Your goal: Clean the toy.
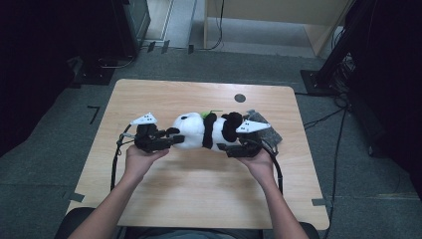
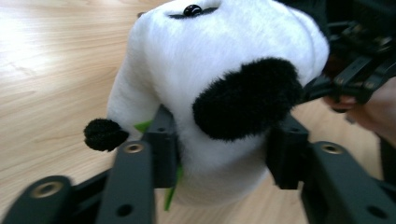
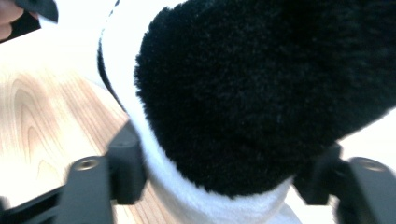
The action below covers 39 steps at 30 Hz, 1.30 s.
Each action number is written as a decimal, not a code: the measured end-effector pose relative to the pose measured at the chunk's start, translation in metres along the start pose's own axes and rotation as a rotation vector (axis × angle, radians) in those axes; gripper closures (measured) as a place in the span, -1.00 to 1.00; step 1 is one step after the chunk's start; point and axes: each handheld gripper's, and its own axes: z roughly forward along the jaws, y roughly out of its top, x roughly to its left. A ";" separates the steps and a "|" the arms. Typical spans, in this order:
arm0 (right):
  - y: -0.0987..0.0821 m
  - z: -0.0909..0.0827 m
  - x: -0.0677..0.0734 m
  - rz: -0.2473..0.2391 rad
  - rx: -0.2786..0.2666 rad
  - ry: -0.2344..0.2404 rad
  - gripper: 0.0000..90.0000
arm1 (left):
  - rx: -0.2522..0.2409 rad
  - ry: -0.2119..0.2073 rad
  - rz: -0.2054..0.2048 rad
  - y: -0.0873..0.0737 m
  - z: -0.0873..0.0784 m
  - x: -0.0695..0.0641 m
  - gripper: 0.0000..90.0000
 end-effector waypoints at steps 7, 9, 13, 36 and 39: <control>0.010 -0.009 -0.004 0.063 0.025 -0.010 -0.07 | -0.025 0.032 0.051 -0.001 0.001 0.001 -0.36; 0.011 -0.013 -0.008 0.088 0.033 -0.018 -0.05 | -0.023 0.056 0.072 -0.001 0.001 0.001 -0.30; 0.009 -0.025 -0.020 0.134 0.031 -0.045 -0.03 | -0.041 0.043 0.063 -0.007 -0.001 0.006 -0.28; 0.022 -0.034 0.000 0.182 0.014 0.103 0.00 | -0.011 0.070 0.142 -0.027 0.019 -0.002 -0.32; 0.023 -0.032 0.003 0.176 0.023 0.093 0.01 | -0.020 0.064 0.129 -0.027 0.020 -0.002 -0.12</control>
